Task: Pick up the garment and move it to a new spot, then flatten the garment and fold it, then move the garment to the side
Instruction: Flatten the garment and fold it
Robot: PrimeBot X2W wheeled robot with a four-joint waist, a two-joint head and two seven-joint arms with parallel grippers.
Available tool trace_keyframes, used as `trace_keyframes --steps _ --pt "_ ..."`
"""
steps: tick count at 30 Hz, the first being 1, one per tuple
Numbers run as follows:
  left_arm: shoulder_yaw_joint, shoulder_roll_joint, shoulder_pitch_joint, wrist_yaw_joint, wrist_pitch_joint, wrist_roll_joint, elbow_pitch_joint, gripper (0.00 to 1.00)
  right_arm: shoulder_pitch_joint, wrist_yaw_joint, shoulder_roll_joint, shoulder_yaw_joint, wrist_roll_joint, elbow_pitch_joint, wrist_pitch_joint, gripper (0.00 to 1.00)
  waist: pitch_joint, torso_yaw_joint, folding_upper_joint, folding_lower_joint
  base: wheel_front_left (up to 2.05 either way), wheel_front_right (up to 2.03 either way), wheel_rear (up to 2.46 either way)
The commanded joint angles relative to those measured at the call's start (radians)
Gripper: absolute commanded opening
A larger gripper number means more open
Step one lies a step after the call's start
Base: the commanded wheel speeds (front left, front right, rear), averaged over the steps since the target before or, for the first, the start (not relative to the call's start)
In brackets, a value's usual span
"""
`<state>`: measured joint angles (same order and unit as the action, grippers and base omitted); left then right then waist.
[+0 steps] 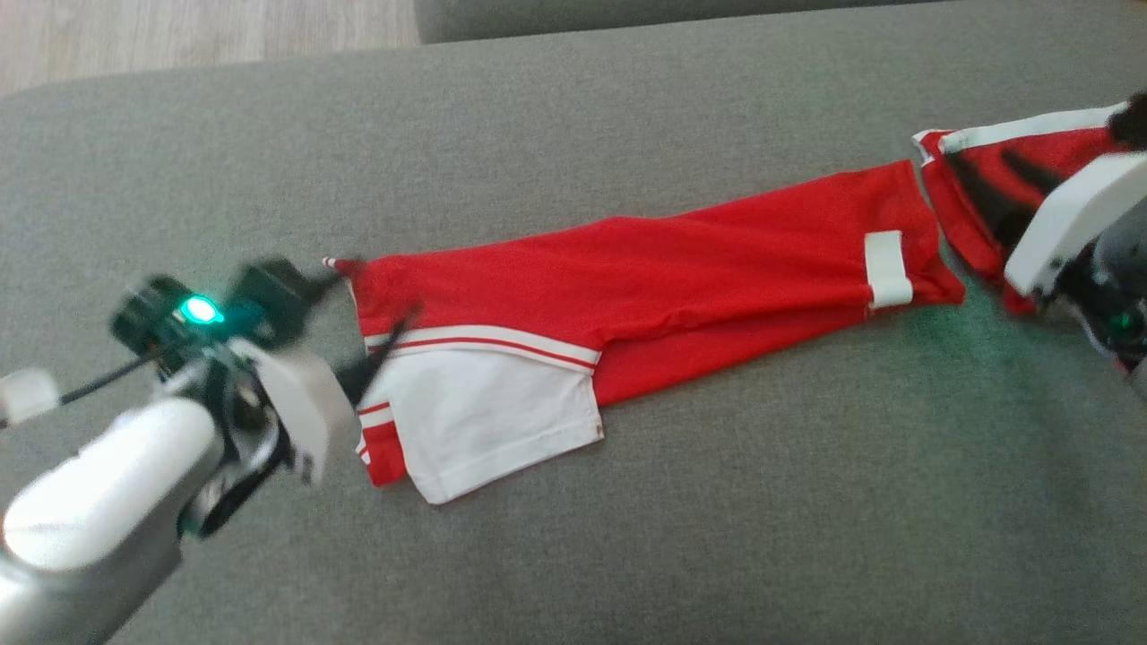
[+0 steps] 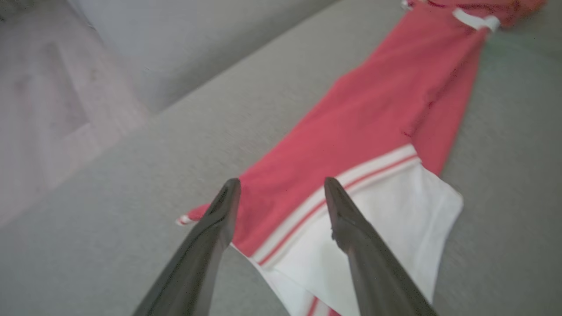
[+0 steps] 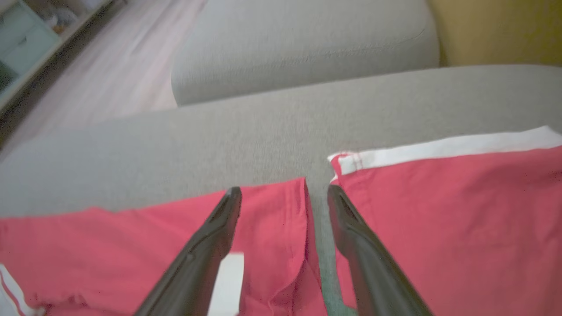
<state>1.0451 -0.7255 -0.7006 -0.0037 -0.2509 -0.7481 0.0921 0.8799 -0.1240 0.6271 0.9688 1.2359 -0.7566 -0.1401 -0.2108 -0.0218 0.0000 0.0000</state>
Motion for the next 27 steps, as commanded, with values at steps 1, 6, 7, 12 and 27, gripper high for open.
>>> trace_keyframes --steps 1,6,7,12,27 --pt "-0.091 -0.018 -0.068 0.051 0.051 0.017 -0.010 1.00 0.032 -0.007 0.007 -0.030 0.022 0.025 0.040 1.00 0.011 -0.004 0.0000 0.0000 0.00 0.00 0.00" --pt "-0.213 0.051 -0.053 0.223 0.244 0.020 0.003 1.00 0.048 -0.007 -0.031 -0.113 0.052 0.064 0.227 1.00 0.044 -0.009 0.0000 0.0000 0.00 0.00 0.00" --pt "-0.241 0.067 -0.044 0.255 0.285 0.012 0.005 1.00 0.047 -0.007 -0.045 -0.124 0.047 0.070 0.269 1.00 0.051 -0.010 0.0000 0.0000 0.00 0.00 0.00" --pt "-0.345 0.140 0.044 0.358 0.460 -0.035 0.009 1.00 0.010 -0.007 -0.138 -0.192 -0.018 0.090 0.394 1.00 0.087 -0.014 0.0000 0.0000 0.00 0.00 0.00" --pt "-0.640 0.423 0.481 0.341 0.512 0.247 -0.003 1.00 -0.580 -0.007 -0.555 -0.825 -0.763 0.393 0.402 1.00 0.110 0.001 0.0000 0.0000 0.00 0.00 0.00"
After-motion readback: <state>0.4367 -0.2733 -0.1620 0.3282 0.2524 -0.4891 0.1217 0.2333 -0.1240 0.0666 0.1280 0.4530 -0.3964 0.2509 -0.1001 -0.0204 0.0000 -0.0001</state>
